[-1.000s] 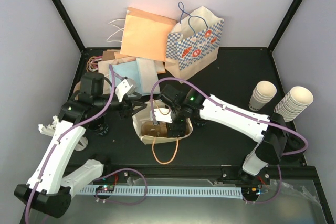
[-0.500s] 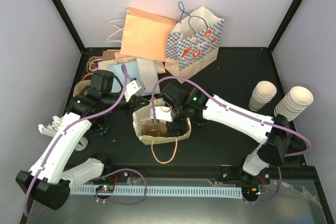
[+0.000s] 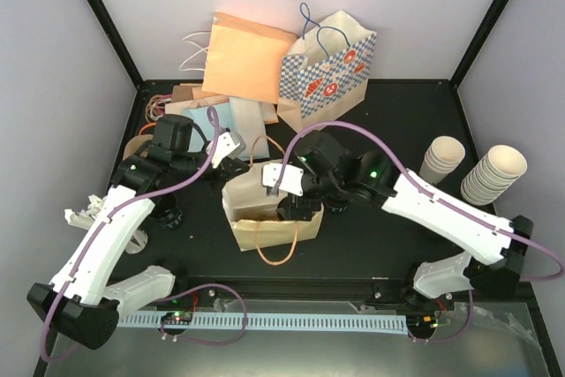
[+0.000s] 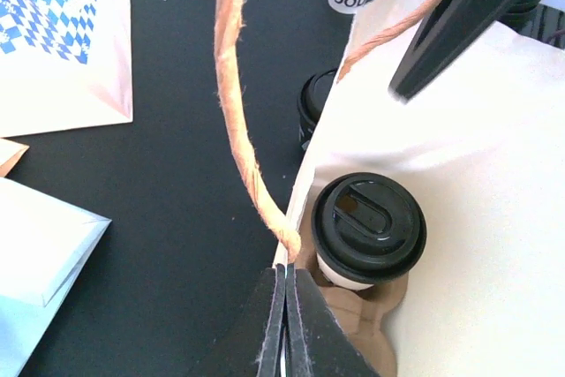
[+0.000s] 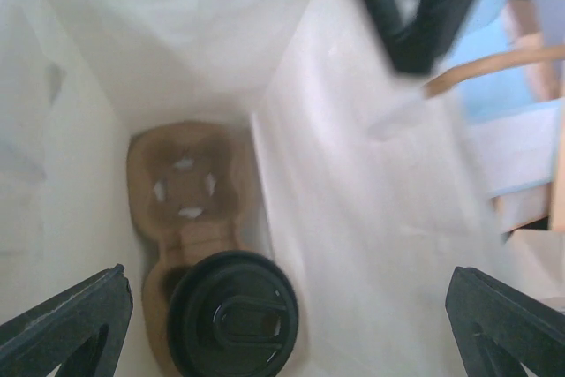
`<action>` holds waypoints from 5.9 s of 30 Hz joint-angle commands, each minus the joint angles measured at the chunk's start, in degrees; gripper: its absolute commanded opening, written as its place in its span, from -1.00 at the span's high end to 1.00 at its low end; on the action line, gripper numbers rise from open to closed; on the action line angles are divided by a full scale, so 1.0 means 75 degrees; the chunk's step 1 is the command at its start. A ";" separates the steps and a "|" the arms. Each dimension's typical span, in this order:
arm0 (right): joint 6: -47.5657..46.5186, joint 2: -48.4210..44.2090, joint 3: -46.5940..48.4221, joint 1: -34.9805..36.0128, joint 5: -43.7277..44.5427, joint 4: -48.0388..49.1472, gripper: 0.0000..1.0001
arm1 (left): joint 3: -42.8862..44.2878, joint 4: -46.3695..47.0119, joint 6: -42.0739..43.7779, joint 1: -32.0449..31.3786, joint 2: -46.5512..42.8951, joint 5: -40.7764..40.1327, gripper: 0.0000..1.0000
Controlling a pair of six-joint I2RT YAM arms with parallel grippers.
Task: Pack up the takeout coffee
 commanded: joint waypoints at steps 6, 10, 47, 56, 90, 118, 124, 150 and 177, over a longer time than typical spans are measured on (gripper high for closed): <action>0.1038 -0.1121 0.0127 -0.0046 0.0887 0.1502 -1.00 | 0.0306 0.0024 0.0200 -0.0057 -0.0070 -0.0450 0.97; 0.1567 -0.1590 0.0285 -0.0056 0.1525 0.1474 -1.00 | 0.0206 0.0294 0.0086 -0.0057 -0.0255 -0.0818 0.97; 0.7500 -0.0061 -0.2249 -0.2746 0.1616 -0.0274 -0.89 | -0.0438 0.1261 -0.0554 -0.0045 -0.0774 -0.1781 0.97; 0.7523 0.0569 -0.2115 -0.2748 0.1724 -0.0232 -0.80 | -0.0427 0.1247 -0.0548 -0.0045 -0.0838 -0.1845 0.97; 0.7490 0.1100 -0.1926 -0.2750 0.2004 -0.0329 -0.62 | -0.0383 0.1052 -0.0741 -0.0045 -0.0895 -0.1949 0.93; 0.7183 -0.0503 -0.1915 -0.2886 0.2480 -0.0698 -0.59 | 0.2962 -0.1148 0.0916 -0.0548 0.1362 -0.1669 -0.78; 0.7167 -0.0827 -0.1990 -0.2918 0.2353 -0.0659 -0.59 | 0.4882 -0.2189 0.1458 -0.1377 0.3196 -0.2592 -0.78; 0.7168 -0.1217 -0.2325 -0.2939 0.2018 -0.0465 -0.58 | 0.7483 -0.3764 0.1815 -0.1852 0.5826 -0.4734 -0.14; 0.7208 -0.1173 -0.2313 -0.2937 0.1860 -0.0413 -0.56 | 0.9326 -0.2853 0.1272 -0.2173 0.6098 -0.3914 -0.05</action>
